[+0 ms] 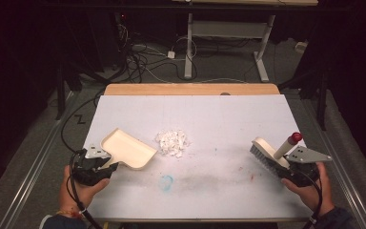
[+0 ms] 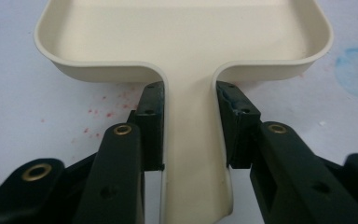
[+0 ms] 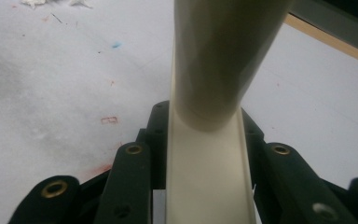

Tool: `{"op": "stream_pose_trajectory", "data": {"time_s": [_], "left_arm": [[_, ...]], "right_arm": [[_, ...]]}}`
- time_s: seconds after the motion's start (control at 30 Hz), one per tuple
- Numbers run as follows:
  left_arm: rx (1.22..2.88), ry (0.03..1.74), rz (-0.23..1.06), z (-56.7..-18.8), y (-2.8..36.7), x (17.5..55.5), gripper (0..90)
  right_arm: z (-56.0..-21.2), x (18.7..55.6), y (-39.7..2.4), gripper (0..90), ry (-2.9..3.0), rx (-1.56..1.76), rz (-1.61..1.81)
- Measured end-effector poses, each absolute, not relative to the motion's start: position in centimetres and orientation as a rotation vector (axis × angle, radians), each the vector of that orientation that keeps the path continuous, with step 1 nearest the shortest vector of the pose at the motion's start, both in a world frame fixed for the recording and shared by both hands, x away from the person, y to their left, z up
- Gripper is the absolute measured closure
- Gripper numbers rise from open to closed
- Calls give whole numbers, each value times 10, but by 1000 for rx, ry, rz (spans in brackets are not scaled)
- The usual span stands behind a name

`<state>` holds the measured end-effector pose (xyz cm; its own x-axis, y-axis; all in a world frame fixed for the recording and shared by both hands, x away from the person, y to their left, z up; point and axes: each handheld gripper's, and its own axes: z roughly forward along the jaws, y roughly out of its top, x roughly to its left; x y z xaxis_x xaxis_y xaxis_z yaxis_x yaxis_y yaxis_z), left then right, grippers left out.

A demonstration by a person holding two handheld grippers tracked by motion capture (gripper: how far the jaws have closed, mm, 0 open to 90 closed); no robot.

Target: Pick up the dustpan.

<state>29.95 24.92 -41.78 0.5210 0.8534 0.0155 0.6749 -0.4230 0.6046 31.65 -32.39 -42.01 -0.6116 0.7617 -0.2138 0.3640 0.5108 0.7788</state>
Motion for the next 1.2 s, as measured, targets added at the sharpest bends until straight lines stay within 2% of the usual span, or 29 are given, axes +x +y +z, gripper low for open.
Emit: {"op": "stream_pose_trajectory", "data": {"time_s": [0.33, 0.53, 0.93, 1.2], "left_arm": [[2349, 1118, 301, -422, 226, 309, 638], [2415, 1083, 274, -424, 213, 325, 637], [2443, 1066, 240, -421, 210, 326, 636], [2458, 1057, 229, -421, 212, 330, 636]], "right_arm": [[-418, 326, -327, 675, 2183, 945, 977], [-417, 348, -318, 675, 2191, 967, 993], [-404, 375, -299, 675, 2175, 930, 977], [-393, 416, -280, 676, 2137, 955, 977]]}}
